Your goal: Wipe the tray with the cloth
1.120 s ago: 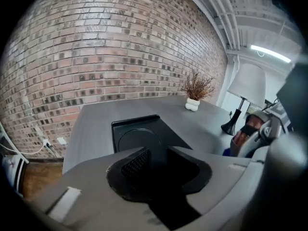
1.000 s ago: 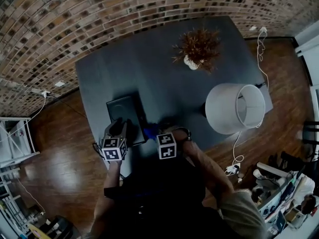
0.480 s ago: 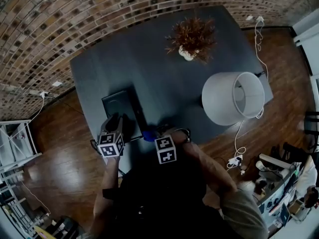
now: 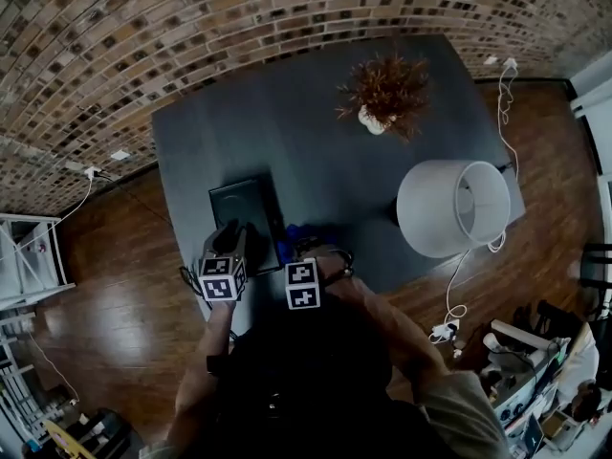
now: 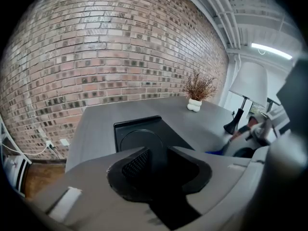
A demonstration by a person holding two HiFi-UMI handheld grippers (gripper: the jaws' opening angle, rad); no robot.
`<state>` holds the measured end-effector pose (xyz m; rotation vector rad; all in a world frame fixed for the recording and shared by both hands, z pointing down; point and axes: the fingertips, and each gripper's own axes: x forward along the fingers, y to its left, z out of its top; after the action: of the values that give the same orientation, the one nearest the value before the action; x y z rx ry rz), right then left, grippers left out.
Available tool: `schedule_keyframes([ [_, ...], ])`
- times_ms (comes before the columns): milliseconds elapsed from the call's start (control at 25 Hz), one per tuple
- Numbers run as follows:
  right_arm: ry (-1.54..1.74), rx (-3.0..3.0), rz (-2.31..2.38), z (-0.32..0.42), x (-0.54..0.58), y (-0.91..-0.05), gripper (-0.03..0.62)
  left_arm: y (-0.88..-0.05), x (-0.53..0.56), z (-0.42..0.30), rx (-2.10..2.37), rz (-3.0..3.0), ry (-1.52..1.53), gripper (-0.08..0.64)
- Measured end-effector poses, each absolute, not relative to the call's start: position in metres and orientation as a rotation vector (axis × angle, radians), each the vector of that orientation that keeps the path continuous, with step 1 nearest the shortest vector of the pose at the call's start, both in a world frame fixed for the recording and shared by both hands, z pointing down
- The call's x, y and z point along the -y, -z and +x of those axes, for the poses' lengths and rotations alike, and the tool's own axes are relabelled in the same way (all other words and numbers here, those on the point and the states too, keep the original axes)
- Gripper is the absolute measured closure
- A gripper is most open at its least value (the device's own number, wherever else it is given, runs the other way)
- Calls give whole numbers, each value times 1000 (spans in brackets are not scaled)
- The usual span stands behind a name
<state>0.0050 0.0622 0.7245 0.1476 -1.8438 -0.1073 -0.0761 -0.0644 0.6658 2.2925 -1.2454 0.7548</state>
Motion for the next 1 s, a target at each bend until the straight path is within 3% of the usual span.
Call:
schedule_keyframes([
  [160, -147, 2103, -131, 2, -144, -704, 476, -665, 62, -79, 1245, 2298, -749, 436],
  [400, -317, 1821, 709, 129, -48, -685, 472, -659, 65, -81, 1242, 2307, -677, 436],
  [560, -240, 1613, 816, 185, -47, -708, 454, -660, 65, -81, 1268, 2308, -665, 436],
  [600, -246, 1612, 817, 185, -53, -718, 398, -661, 64, -81, 1270, 2309, -675, 436],
  [680, -282, 1641, 838, 178, -64, -716, 149, -663, 64, -82, 1267, 2313, -687, 437],
  [720, -297, 1665, 856, 173, -66, -703, 127, -663, 65, -81, 1265, 2317, -681, 436],
  [840, -239, 1768, 912, 153, -54, -641, 135, -659, 67, -80, 1271, 2325, -650, 437],
  [1000, -42, 1897, 766, 90, -7, -625, 343, -655, 66, -84, 1269, 2313, -606, 436],
])
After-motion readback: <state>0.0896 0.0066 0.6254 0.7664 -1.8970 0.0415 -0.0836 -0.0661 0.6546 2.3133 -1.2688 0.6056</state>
